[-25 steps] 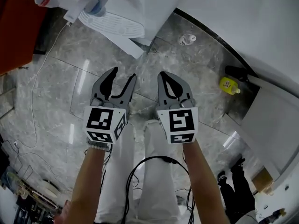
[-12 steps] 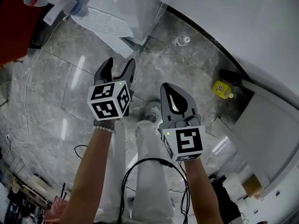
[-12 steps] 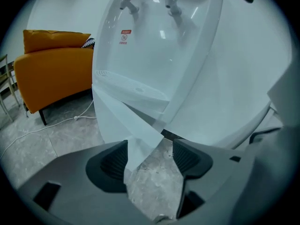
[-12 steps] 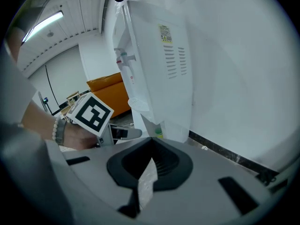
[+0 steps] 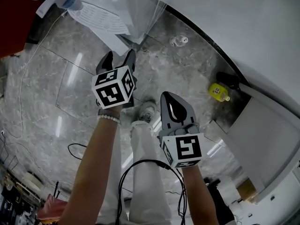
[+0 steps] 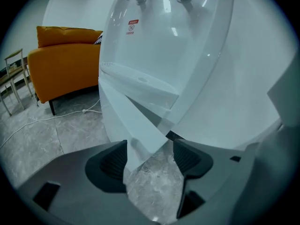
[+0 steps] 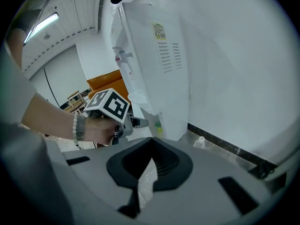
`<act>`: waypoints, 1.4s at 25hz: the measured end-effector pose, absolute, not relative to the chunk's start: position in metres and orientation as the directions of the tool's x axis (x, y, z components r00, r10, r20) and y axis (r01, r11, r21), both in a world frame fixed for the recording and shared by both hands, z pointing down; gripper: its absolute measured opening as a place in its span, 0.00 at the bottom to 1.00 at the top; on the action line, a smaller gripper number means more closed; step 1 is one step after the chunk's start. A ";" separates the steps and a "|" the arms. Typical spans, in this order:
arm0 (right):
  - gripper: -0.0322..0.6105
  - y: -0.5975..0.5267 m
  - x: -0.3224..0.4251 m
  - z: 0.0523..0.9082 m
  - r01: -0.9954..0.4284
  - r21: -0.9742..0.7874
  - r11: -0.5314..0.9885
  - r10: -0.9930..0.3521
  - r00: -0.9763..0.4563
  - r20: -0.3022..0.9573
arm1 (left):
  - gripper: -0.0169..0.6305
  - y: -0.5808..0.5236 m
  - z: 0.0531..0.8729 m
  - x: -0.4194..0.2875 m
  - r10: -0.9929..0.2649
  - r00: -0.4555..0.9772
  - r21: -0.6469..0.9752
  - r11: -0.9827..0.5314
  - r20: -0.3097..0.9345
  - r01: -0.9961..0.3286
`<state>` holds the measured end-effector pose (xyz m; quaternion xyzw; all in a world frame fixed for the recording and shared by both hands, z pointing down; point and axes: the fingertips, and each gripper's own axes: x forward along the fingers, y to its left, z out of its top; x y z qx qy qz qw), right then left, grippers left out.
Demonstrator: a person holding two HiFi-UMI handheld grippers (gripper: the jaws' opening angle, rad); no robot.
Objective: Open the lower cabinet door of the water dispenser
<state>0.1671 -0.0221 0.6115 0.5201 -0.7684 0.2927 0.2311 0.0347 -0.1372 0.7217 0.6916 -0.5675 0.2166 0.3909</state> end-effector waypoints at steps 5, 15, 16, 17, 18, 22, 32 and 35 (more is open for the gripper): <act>0.05 -0.017 0.162 0.617 -0.935 -0.224 0.275 -0.655 -0.352 0.668 | 0.43 -0.138 0.723 0.032 -0.624 0.251 0.278 -0.056 0.740 -0.959; 0.05 -0.019 0.141 0.616 -0.928 -0.220 0.302 -0.647 -0.369 0.667 | 0.42 -0.125 0.725 0.019 -0.605 0.280 0.262 -0.120 0.746 -0.958; 0.05 -0.019 0.138 0.617 -0.927 -0.221 0.302 -0.647 -0.369 0.668 | 0.42 -0.123 0.724 0.016 -0.602 0.280 0.257 -0.126 0.748 -0.958; 0.05 -0.019 0.135 0.617 -0.928 -0.221 0.300 -0.646 -0.368 0.668 | 0.41 -0.120 0.724 0.013 -0.600 0.279 0.252 -0.131 0.750 -0.959; 0.05 -0.019 0.131 0.617 -0.929 -0.222 0.296 -0.647 -0.366 0.669 | 0.40 -0.117 0.724 0.009 -0.599 0.278 0.247 -0.137 0.750 -0.959; 0.05 -0.023 0.115 0.614 -0.934 -0.222 0.281 -0.654 -0.356 0.668 | 0.36 -0.106 0.722 -0.009 -0.598 0.273 0.210 -0.174 0.754 -0.962; 0.05 -0.015 0.077 0.615 -0.936 -0.201 0.290 -0.643 -0.345 0.683 | 0.31 -0.076 0.722 -0.075 -0.606 0.227 0.170 -0.152 0.762 -0.974; 0.05 -0.010 0.068 0.620 -0.937 -0.192 0.292 -0.635 -0.340 0.694 | 0.31 -0.070 0.723 -0.099 -0.615 0.209 0.158 -0.138 0.760 -0.978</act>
